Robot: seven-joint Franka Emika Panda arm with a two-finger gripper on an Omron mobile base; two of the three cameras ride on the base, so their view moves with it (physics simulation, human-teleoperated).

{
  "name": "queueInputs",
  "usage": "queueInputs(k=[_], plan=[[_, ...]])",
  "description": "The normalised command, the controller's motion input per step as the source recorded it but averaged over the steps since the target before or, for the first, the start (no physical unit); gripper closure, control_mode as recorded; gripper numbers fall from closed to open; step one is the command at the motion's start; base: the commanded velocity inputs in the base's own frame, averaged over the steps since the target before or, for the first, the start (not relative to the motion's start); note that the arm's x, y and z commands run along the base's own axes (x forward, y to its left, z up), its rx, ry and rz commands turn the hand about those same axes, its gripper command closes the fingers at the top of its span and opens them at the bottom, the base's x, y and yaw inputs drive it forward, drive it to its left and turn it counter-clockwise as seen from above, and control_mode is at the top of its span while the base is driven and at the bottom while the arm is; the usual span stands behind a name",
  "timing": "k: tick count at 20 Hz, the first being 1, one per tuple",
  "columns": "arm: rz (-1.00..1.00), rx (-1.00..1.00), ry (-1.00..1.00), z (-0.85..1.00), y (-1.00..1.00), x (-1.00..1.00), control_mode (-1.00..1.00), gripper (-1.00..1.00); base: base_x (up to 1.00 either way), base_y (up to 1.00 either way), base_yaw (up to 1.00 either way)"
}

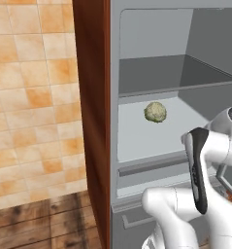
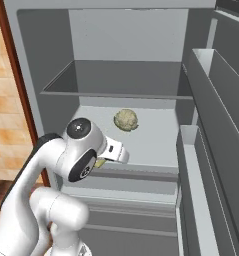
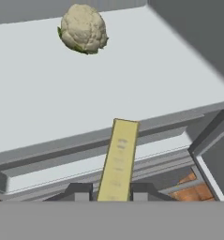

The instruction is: Pick the egg and butter from the fridge and place them by the bowl for mixing.

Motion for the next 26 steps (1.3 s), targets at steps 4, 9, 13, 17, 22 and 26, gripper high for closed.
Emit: queueInputs(k=[4,9,13,17,22,26], plan=[[0.0,-0.04,0.0,0.01,0.09,-0.13,1.0,1.0,0.0,0.0,0.0],[0.0,0.0,0.0,0.0,0.0,0.0,1.0,1.0,-0.13,0.01,-0.01],[0.0,0.0,0.0,0.0,0.0,0.0,1.0,1.0,-0.5,0.28,-0.15],[0.0,0.0,0.0,0.0,0.0,0.0,1.0,1.0,-0.41,0.42,-0.22],[0.0,0.0,0.0,0.0,0.0,0.0,1.0,1.0,-0.29,0.56,-0.34],[0.0,0.0,0.0,0.0,0.0,0.0,1.0,1.0,-0.51,0.37,-0.48]])
